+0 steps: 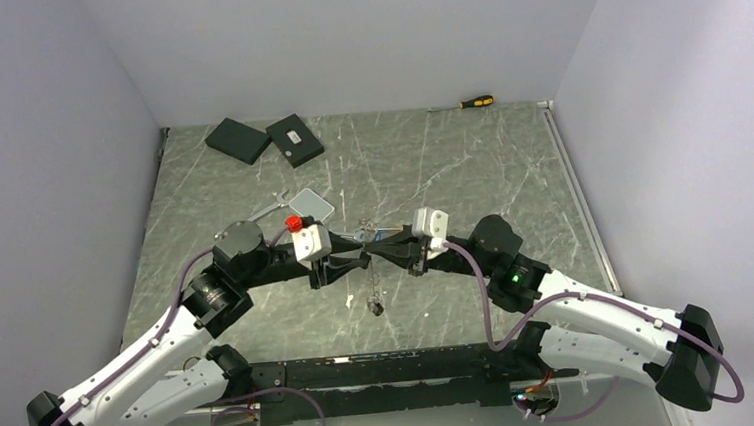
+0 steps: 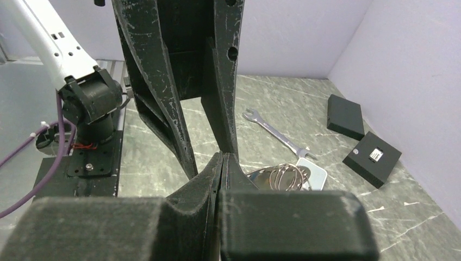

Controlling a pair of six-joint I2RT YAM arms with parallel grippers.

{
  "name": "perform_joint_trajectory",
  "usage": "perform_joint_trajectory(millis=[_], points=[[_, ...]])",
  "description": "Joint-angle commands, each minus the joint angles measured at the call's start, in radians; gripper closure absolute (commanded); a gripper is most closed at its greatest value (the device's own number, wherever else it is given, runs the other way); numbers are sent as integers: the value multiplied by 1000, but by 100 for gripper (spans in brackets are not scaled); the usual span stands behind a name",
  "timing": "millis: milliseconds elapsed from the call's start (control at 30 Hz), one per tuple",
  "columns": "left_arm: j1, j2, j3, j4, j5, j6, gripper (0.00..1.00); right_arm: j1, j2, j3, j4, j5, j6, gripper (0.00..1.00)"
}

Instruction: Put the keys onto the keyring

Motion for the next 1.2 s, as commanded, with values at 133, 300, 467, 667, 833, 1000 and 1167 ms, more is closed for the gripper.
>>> perform_joint_trajectory(millis=[133,300,467,667,833,1000,1167], points=[[11,-6,2,52,49,-29,75,-2,1,9,98,-22,11,100],[14,3,7,47,62,-25,93,-2,5,10,101,-27,13,100],[16,15,14,36,81,-13,100,-2,10,16,84,-51,15,100],[16,45,90,-179,64,129,100,-2,6,45,-40,-69,-11,78],[15,114,173,-392,59,277,100,-2,25,143,-303,-85,-133,62],[16,176,219,-480,75,315,100,-2,88,234,-526,-115,-229,59],[16,197,217,-476,73,291,100,-1,127,268,-595,-126,-263,59]])
